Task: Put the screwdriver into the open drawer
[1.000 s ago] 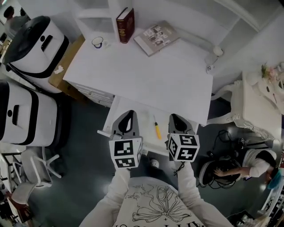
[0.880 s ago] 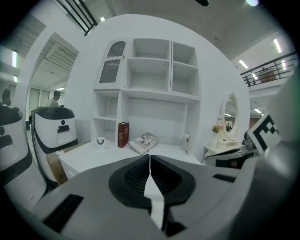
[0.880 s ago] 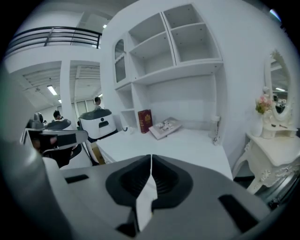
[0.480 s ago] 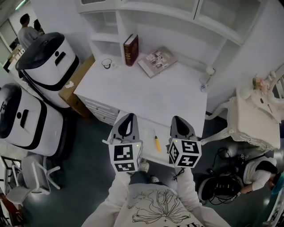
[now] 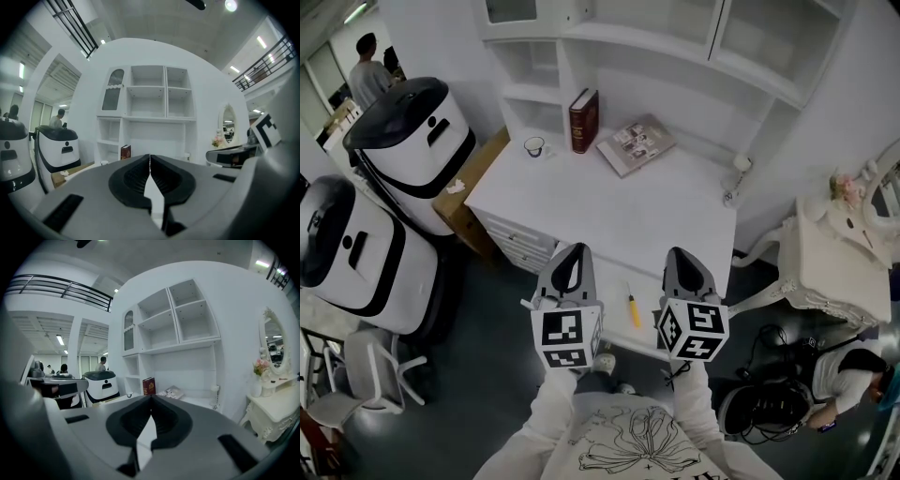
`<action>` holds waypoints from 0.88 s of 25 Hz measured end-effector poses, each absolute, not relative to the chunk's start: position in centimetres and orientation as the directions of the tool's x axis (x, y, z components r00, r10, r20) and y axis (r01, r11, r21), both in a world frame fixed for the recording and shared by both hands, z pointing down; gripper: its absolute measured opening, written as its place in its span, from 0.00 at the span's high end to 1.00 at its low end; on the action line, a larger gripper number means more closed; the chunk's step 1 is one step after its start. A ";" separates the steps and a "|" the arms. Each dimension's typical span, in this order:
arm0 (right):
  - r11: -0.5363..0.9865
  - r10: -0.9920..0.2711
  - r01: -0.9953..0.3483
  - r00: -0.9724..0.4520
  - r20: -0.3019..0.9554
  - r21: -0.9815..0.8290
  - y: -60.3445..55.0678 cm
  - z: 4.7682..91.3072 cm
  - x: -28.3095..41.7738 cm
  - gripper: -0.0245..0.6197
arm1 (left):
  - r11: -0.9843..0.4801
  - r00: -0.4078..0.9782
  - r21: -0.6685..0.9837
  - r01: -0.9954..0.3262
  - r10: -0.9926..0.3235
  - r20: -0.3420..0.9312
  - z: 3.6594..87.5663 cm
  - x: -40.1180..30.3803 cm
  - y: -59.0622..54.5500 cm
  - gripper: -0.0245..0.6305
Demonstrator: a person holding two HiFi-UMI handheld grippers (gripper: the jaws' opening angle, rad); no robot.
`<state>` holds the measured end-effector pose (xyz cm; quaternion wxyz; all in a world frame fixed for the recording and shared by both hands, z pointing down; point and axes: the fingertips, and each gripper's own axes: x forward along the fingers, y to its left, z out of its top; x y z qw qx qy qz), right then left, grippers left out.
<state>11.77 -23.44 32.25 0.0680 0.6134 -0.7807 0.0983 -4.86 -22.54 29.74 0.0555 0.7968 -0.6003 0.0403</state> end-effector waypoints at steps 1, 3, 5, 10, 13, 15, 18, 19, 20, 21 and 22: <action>0.228 -0.945 -0.971 -0.239 0.225 -0.073 -23.3 32.2 11.8 0.96 | -0.274 0.277 0.041 -0.961 -0.952 0.129 29.7 -4.9 -22.4 0.95; 0.225 -0.946 -0.971 -0.236 0.223 -0.075 -23.1 32.1 11.9 0.96 | -0.276 0.279 0.042 -0.960 -0.952 0.129 29.7 -4.9 -22.2 0.95; 0.221 -0.947 -0.973 -0.232 0.222 -0.074 -22.9 32.1 12.0 0.96 | -0.275 0.279 0.044 -0.960 -0.951 0.131 29.8 -4.9 -22.0 0.95; 0.219 -0.947 -0.973 -0.231 0.224 -0.078 -22.6 32.2 12.3 0.96 | -0.273 0.278 0.049 -0.961 -0.952 0.129 29.7 -4.7 -21.7 0.95; 0.221 -0.945 -0.972 -0.233 0.228 -0.079 -22.4 32.3 12.4 0.96 | -0.275 0.279 0.050 -0.960 -0.952 0.128 29.7 -4.5 -21.5 0.95; 0.221 -0.945 -0.972 -0.234 0.228 -0.078 -22.3 32.4 12.5 0.96 | -0.278 0.282 0.049 -0.959 -0.951 0.129 29.7 -4.3 -21.4 0.95; 0.222 -0.945 -0.972 -0.234 0.228 -0.077 -22.4 32.4 12.5 0.96 | -0.282 0.286 0.048 -0.958 -0.949 0.131 29.8 -4.2 -21.4 0.95; 0.223 -0.945 -0.972 -0.235 0.228 -0.076 -22.4 32.4 12.5 0.96 | -0.282 0.286 0.047 -0.958 -0.949 0.132 29.9 -4.2 -21.5 0.95; 0.224 -0.944 -0.972 -0.236 0.229 -0.076 -22.4 32.4 12.5 0.96 | -0.282 0.286 0.046 -0.958 -0.949 0.134 29.9 -4.2 -21.5 0.95; 0.225 -0.944 -0.971 -0.237 0.230 -0.074 -22.5 32.5 12.5 0.96 | -0.281 0.285 0.046 -0.958 -0.949 0.136 30.0 -4.1 -21.5 0.95; 0.227 -0.943 -0.971 -0.238 0.231 -0.073 -22.5 32.5 12.5 0.96 | -0.281 0.285 0.046 -0.959 -0.949 0.137 30.0 -4.1 -21.5 0.95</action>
